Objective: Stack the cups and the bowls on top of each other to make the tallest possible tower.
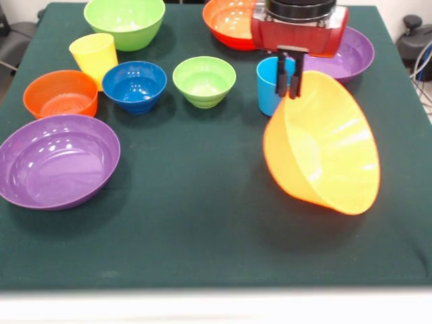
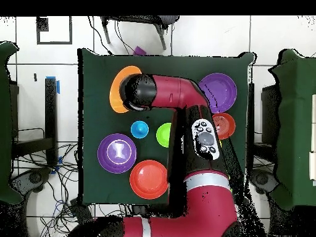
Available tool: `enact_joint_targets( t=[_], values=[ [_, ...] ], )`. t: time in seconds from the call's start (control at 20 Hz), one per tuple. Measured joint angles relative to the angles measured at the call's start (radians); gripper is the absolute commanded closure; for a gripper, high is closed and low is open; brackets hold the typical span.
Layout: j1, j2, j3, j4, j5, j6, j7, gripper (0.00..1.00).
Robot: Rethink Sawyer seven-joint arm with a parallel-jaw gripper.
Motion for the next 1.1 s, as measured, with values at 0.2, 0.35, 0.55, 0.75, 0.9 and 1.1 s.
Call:
enact_joint_targets(
  t=[0.2, 0.35, 0.55, 0.75, 0.9, 1.1],
  values=[
    [-0.027, 0.001, 0.013, -0.034, -0.027, 0.036, -0.001, 1.00],
    [-0.057, 0.003, 0.034, -0.061, -0.046, 0.055, -0.009, 1.00],
    [-0.103, 0.003, 0.060, -0.088, -0.073, 0.066, -0.026, 1.00],
    [-0.144, 0.000, 0.069, -0.088, -0.106, 0.066, -0.035, 1.00],
    [-0.171, 0.000, 0.076, -0.088, -0.138, 0.066, -0.037, 1.00],
    [-0.203, 0.000, 0.095, -0.088, -0.177, 0.066, -0.037, 1.00]
  ],
)
